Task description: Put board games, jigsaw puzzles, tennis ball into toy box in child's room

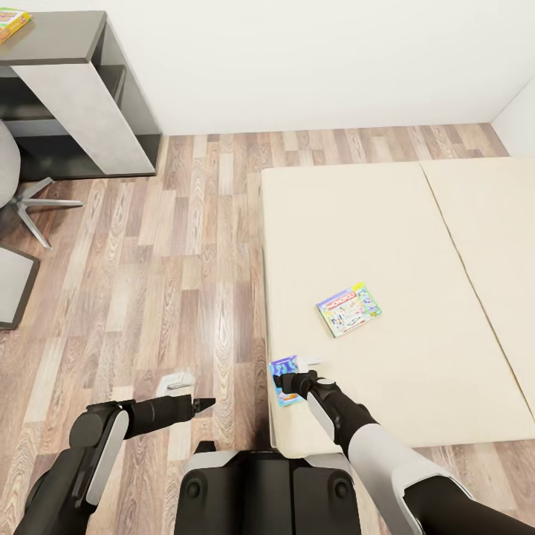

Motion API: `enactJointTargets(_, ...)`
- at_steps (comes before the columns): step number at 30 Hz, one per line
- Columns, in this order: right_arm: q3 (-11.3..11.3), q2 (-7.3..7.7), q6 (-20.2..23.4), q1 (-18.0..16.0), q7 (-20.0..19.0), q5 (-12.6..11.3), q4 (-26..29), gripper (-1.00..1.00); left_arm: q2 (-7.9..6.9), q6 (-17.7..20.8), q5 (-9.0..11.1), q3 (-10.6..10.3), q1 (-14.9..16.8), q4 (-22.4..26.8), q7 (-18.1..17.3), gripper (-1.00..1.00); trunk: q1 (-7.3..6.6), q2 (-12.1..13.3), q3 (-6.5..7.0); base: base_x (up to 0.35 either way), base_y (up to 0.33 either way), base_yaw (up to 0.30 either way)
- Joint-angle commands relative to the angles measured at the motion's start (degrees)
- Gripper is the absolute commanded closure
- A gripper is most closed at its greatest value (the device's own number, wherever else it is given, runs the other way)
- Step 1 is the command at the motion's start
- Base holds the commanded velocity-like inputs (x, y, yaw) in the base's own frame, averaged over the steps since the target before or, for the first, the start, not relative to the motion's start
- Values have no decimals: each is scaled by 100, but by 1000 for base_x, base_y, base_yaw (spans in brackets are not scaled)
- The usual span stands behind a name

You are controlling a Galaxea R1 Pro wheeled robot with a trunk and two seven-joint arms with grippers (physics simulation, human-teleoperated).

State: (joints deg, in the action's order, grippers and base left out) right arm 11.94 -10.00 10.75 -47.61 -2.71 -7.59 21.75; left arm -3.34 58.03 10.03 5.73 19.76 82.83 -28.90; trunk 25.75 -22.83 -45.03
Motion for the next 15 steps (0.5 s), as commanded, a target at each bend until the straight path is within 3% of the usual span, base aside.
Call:
enactJointTargets(1, 19, 0, 25, -3, 7, -59, 4, -100, 0, 42, 26, 8, 1, 6, -1, -100, 3, -9, -6, 0, 2, 0)
enactJointTargets(15, 19, 0, 24, 4, 7, -59, 4, -100, 0, 42, 26, 8, 1, 8, -1, -100, 3, -9, -6, 0, 32, 0)
